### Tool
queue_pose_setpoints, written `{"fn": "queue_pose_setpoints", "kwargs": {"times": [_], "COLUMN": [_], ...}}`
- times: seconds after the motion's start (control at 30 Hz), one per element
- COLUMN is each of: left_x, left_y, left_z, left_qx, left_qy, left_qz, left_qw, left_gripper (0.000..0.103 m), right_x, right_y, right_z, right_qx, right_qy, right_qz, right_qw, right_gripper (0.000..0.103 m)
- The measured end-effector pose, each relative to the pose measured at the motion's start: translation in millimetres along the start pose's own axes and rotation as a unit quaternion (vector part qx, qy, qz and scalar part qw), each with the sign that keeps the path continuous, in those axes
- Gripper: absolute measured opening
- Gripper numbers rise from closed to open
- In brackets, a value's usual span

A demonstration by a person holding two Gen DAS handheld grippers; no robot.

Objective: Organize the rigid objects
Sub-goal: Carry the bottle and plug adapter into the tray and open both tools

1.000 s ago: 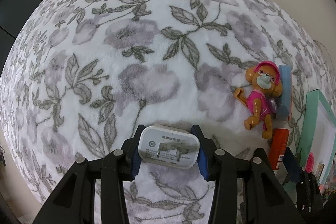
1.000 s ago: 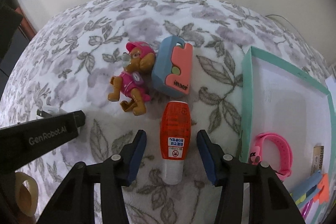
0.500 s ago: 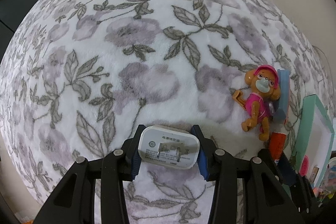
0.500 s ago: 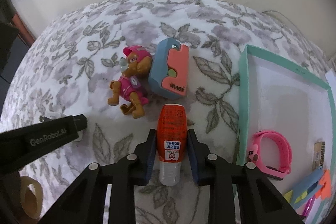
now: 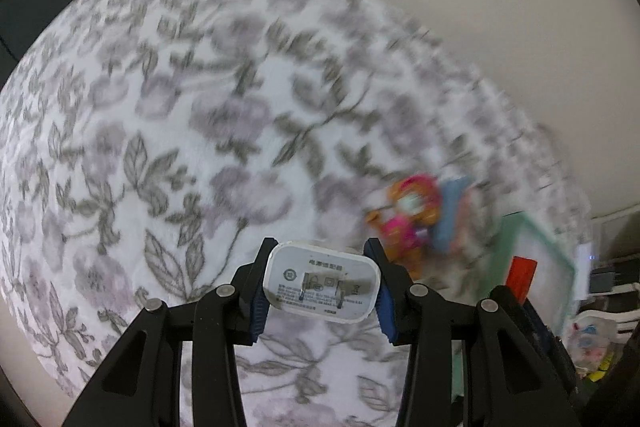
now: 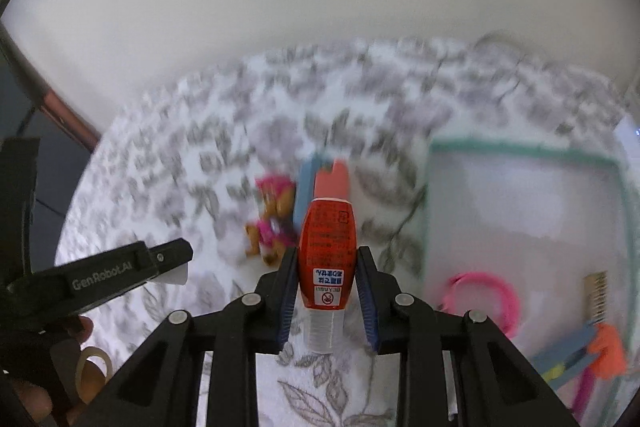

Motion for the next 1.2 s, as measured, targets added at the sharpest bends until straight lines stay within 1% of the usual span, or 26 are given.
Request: {"fn": "queue_pose_setpoints", "kwargs": {"times": [0.07, 0.13, 0.2, 0.23, 0.4, 0.57, 0.67, 0.73, 0.8, 0.87, 1.0, 1.07, 1.2], "left_x": [-21, -38, -50, -53, -58, -61, -56, -45, -31, -16, 8, 14, 23], "left_y": [-8, -18, -31, -38, -82, -125, -146, -161, -175, -187, -201, -203, -211], "left_z": [2, 2, -1, -4, -23, -45, -59, -65, -71, -77, -87, -93, -107], "left_qx": [0.007, 0.015, 0.027, 0.035, 0.074, 0.119, 0.146, 0.158, 0.167, 0.175, 0.186, 0.190, 0.219], "left_qy": [-0.025, -0.042, -0.054, -0.058, -0.058, -0.052, -0.051, -0.045, -0.036, -0.030, -0.013, -0.013, -0.020], "left_qz": [-0.018, -0.043, -0.065, -0.073, -0.108, -0.128, -0.125, -0.119, -0.107, -0.096, -0.098, -0.101, -0.085], "left_qw": [0.9995, 0.9981, 0.9961, 0.9950, 0.9897, 0.9832, 0.9801, 0.9794, 0.9794, 0.9793, 0.9776, 0.9764, 0.9719], "left_gripper": [0.045, 0.045, 0.045, 0.045, 0.045, 0.045, 0.045, 0.045, 0.045, 0.045, 0.045, 0.045, 0.045], "right_x": [-26, -51, -70, -83, -119, -144, -148, -140, -129, -115, -88, -79, -70], "right_y": [-2, -7, -13, -19, -54, -100, -130, -148, -161, -172, -182, -184, -190], "right_z": [10, 18, 22, 24, 26, 23, 18, 13, 9, 4, -6, -11, -16], "right_qx": [0.000, 0.000, -0.001, 0.000, 0.021, 0.060, 0.088, 0.101, 0.109, 0.118, 0.122, 0.127, 0.136], "right_qy": [-0.031, -0.057, -0.074, -0.084, -0.105, -0.120, -0.111, -0.095, -0.074, -0.055, -0.023, -0.012, -0.001], "right_qz": [-0.001, -0.011, -0.026, -0.043, -0.089, -0.122, -0.136, -0.153, -0.160, -0.156, -0.149, -0.145, -0.139], "right_qw": [1.000, 0.998, 0.997, 0.996, 0.990, 0.983, 0.980, 0.979, 0.978, 0.979, 0.981, 0.981, 0.981], "right_gripper": [0.030, 0.030, 0.030, 0.030, 0.030, 0.030, 0.030, 0.030, 0.030, 0.030, 0.030, 0.030, 0.030]}}
Point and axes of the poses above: each gripper's, at about its wrist camera, not at the fingertips, and x roughly the way its jaws point, y to its left, z to its top, the point moved 2 cm from there along x, roughly the way its jaws point, and after that the axes turned 8 degrees about z, right-handed, at the moved point
